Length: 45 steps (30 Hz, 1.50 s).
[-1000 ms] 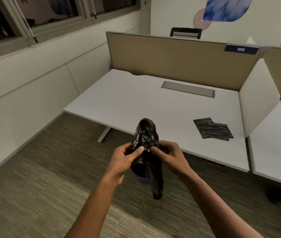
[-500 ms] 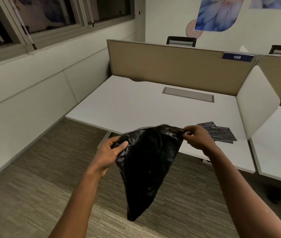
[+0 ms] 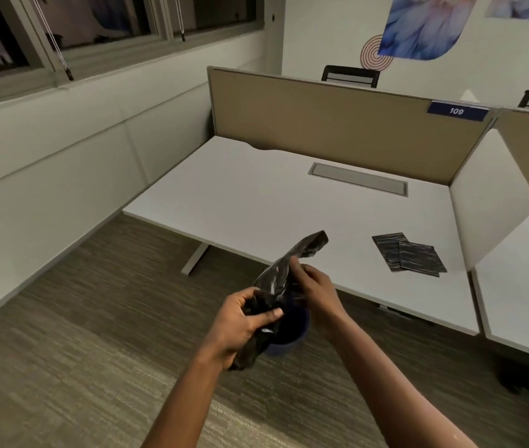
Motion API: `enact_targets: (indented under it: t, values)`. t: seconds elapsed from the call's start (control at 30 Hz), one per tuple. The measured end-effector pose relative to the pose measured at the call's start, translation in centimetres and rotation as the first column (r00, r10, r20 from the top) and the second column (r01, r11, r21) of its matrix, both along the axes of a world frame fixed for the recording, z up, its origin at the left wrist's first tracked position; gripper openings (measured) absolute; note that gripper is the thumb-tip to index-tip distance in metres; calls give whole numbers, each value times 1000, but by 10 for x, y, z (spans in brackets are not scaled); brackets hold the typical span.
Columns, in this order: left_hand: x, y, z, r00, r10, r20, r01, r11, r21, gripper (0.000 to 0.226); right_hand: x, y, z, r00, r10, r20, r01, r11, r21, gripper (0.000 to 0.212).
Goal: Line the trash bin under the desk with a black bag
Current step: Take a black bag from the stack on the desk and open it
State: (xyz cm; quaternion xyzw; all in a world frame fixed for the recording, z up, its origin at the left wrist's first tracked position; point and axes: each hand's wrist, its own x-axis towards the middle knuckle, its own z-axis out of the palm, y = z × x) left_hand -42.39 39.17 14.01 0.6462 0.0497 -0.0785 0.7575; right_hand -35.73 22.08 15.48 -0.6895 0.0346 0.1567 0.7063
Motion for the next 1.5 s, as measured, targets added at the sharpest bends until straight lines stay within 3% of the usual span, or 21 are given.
enact_targets:
  t: [0.13,0.33,0.5,0.6,0.67,0.73,0.83,0.93,1.03,1.17,1.23,1.33,1.43,1.5]
  values:
    - [-12,-5,-3,998,-51,-45,53,998,39,23,-2,-5,-10,998,58,20,-60,995,86,21]
    - [-24,-6,-10,968,227,-103,-227,974,11,37,-4,-16,-21,995,-6,-97,24,981,191,21]
    - [-26,8,-34,786,562,-259,-578,816,17,25,1,-30,-30,970,-107,-221,177,928,328,26]
    - [-30,20,-41,693,600,-400,-658,753,-12,12,5,-37,-32,937,-173,-304,280,891,358,21]
    - [-35,24,-47,660,631,-408,-677,735,41,7,6,-40,-36,933,-160,-322,271,902,338,28]
    - [-38,22,-51,671,675,-306,-651,735,192,24,5,-39,-39,946,-115,-303,214,924,318,36]
    - [-31,16,-45,771,621,-142,-549,761,346,59,1,-34,-37,960,-33,-278,127,936,327,39]
    - [-10,15,-31,849,480,-221,-407,861,305,94,-2,-29,-30,971,47,-235,30,949,313,37]
    - [7,12,-23,875,329,-355,-304,944,126,92,-5,-28,-24,985,105,-134,-73,973,221,26]
    - [15,6,-30,881,331,-338,-319,943,92,40,-8,-38,-27,997,26,66,-26,1000,13,10]
    - [15,6,-33,862,376,-340,-389,921,31,27,-8,-50,-34,989,-61,136,75,992,-103,18]
    - [14,8,-30,828,431,-359,-483,873,-64,19,-10,-78,-48,988,-103,118,127,966,-224,39]
    - [12,6,-24,829,423,-365,-502,851,-154,25,-18,-110,-58,999,6,34,11,882,-471,50]
    - [8,1,-20,865,362,-347,-442,877,-188,24,-26,-123,-59,994,100,-49,-105,708,-699,61]
